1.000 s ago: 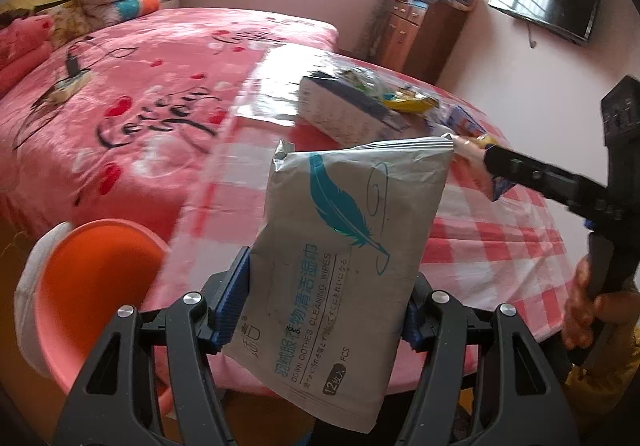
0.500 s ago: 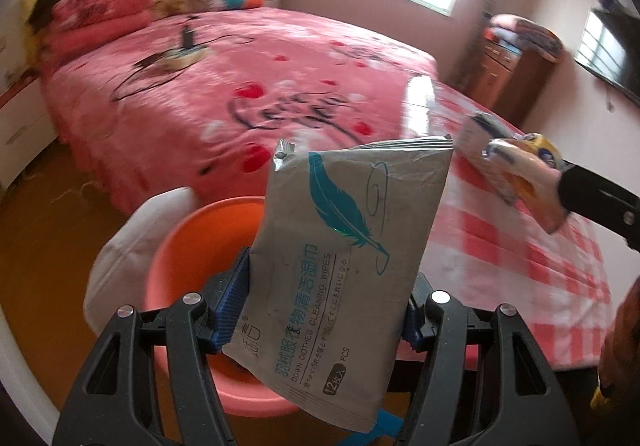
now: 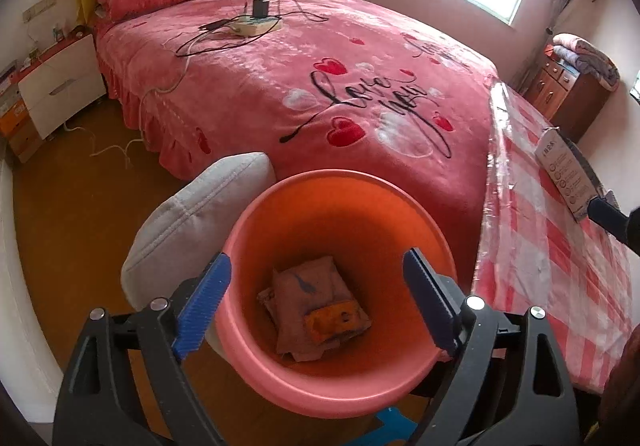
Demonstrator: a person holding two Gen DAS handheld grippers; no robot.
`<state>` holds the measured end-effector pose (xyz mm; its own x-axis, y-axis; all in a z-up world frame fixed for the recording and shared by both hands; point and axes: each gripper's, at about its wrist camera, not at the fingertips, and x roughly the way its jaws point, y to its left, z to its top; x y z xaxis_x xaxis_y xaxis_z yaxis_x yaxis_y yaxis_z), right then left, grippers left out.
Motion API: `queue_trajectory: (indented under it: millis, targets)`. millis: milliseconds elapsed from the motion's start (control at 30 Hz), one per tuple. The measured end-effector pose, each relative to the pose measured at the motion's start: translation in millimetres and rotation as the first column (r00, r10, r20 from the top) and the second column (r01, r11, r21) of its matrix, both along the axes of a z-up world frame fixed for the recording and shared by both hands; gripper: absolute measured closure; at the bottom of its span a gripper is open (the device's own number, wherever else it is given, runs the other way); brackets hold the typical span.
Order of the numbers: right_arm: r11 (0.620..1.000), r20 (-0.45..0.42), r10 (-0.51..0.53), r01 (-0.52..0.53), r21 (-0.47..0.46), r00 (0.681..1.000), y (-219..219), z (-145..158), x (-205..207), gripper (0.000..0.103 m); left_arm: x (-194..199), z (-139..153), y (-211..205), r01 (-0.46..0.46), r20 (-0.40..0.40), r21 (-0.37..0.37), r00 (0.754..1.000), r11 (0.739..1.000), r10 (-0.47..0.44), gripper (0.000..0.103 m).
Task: Collect trash
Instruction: 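Carry both bags over the orange bucket and open both tools, then move both open tools back toward the packaging on the bed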
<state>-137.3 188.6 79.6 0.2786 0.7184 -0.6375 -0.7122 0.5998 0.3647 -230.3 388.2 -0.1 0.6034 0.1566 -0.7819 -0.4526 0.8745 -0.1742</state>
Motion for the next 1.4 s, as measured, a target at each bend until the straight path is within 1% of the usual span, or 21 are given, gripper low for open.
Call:
queue_trajectory:
  millis: [133,200,300,400,500,600,667,733,933,1033,1100,1400]
  targets:
    - [0.995,-0.021,-0.089,0.089,0.043,0.996,-31,1,10,0.009,3,3,-11,0.041,0.033,0.004,0.999,0.999,-0.041,0.015]
    - [0.990,-0.025,-0.128,0.129,0.060,0.991,-47,1,13,0.009,3,5,-19,0.069,0.070,0.001,0.995,0.998,-0.069,0.015]
    - [0.982,-0.028,-0.174,0.176,0.074,0.984,-66,-2,18,0.008,2,4,-29,0.117,0.129,-0.031,0.985,0.993,-0.112,0.015]
    - [0.971,-0.044,-0.219,0.222,0.088,0.975,-85,-7,23,0.008,4,3,-38,0.149,0.163,-0.054,0.977,0.987,-0.139,0.015]
    - [0.960,-0.054,-0.255,0.259,0.104,0.965,-101,-11,27,0.008,6,5,-49,0.170,0.174,-0.050,0.972,0.984,-0.159,0.015]
    - [0.951,-0.055,-0.281,0.286,0.116,0.958,-115,-13,29,0.008,9,5,-57,0.183,0.161,-0.060,0.972,0.981,-0.171,0.015]
    - [0.946,-0.059,-0.296,0.301,0.122,0.953,-122,-15,31,0.008,11,6,-63,0.191,0.151,-0.052,0.972,0.980,-0.181,0.015]
    - [0.942,-0.060,-0.307,0.312,0.127,0.950,-129,-16,31,0.008,14,8,-69,0.194,0.125,-0.035,0.974,0.980,-0.188,0.015]
    - [0.932,-0.054,-0.333,0.337,0.129,0.941,-146,-18,35,0.008,23,11,-85,0.215,0.056,-0.022,0.975,0.976,-0.213,0.015]
    - [0.928,-0.038,-0.346,0.348,0.129,0.937,-152,-19,36,0.008,26,15,-93,0.235,0.050,-0.031,0.971,0.972,-0.233,0.015]
    - [0.927,-0.025,-0.354,0.355,0.124,0.935,-157,-19,36,0.008,30,18,-101,0.239,0.036,-0.019,0.970,0.971,-0.239,0.015]
    - [0.907,0.054,-0.420,0.417,0.065,0.906,-175,-19,38,0.008,45,22,-127,0.283,0.000,-0.018,0.959,0.959,-0.283,0.014]
